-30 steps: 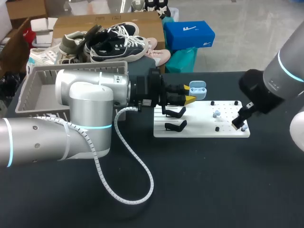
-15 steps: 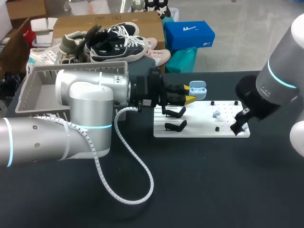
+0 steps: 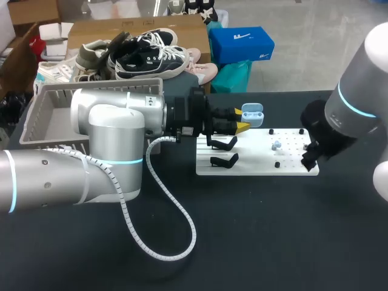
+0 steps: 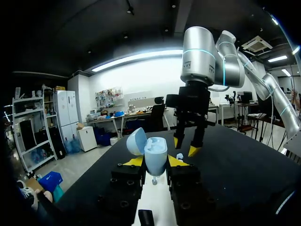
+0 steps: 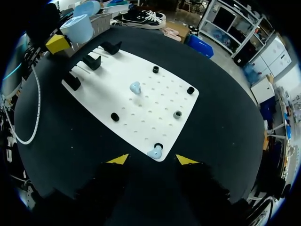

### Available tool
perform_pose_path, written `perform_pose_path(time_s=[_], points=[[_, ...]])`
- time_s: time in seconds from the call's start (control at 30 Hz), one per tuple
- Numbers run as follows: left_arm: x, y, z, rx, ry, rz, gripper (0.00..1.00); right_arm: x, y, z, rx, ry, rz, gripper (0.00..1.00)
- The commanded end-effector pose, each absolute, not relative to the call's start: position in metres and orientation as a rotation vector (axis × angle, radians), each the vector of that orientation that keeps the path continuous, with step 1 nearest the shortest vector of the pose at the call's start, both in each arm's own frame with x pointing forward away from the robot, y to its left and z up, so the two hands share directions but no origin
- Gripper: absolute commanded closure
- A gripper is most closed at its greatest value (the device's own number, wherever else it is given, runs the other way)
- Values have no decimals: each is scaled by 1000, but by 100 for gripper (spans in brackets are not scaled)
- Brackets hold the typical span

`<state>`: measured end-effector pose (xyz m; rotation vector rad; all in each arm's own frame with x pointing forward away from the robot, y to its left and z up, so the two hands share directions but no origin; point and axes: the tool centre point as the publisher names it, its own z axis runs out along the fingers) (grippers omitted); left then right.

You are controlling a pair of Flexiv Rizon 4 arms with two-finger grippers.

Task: Pick up each earbud case from the left stands, insert the matching earbuds, close the lid, and place the case in the box.

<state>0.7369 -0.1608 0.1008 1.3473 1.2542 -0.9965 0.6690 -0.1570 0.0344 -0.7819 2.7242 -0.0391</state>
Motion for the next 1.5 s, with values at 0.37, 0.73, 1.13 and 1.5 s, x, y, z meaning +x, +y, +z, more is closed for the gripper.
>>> perform_pose_path(time_s=[0.37, 0.73, 1.13, 1.5], points=[[736, -160, 101, 1344, 1254, -994, 100, 668, -157, 25, -766, 2737, -48, 52], [736, -160, 101, 1344, 1254, -994, 100, 674, -156, 21, -761, 2743, -45, 54], [736, -160, 101, 1344, 1254, -994, 100, 675, -156, 19, -740, 2745, -35, 71], [736, -160, 101, 1344, 1254, -994, 100, 676, -156, 17, -725, 2754, -48, 100]])
